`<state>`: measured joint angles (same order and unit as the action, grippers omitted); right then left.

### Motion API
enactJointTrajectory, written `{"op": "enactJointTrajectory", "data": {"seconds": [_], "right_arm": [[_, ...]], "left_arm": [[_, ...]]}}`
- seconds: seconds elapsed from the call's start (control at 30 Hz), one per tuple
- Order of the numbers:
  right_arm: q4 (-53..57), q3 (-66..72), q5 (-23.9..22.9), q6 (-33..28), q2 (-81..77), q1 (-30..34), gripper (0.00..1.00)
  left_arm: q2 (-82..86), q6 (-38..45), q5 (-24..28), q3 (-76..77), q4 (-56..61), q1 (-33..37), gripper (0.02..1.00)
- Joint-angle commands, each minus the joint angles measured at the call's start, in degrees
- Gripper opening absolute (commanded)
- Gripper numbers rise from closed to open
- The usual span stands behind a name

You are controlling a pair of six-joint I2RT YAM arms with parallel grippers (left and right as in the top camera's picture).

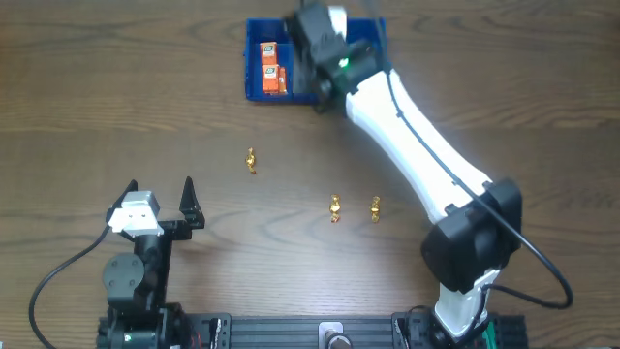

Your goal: Sort Candies Into Trays

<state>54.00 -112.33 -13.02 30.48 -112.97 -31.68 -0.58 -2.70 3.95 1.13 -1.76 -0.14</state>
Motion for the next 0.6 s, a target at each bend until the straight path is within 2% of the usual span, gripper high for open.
{"op": "enactJointTrajectory", "data": {"seconds": [0.03, 0.2, 0.43, 0.6], "right_arm": [[0.4, -19.3, -2.8, -4.4, -15.3, 3.0, 0.251], [-1.2, -21.4, -0.4, -3.8, -22.5, 4.4, 0.255], [-1.2, -21.4, -0.2, -3.5, -26.0, 4.3, 0.253], [-0.9, -21.4, -0.2, -3.5, -26.5, 4.3, 0.312]], "left_arm": [[0.3, 0.6, 0.3, -0.9, -2.4, 0.1, 0.998], [0.3, 0.6, 0.3, -0.9, -2.4, 0.1, 0.998], [0.3, 0.6, 0.3, -0.9, -2.4, 0.1, 0.998], [0.3, 0.6, 0.3, -0.9, -2.4, 0.1, 0.998]]}}
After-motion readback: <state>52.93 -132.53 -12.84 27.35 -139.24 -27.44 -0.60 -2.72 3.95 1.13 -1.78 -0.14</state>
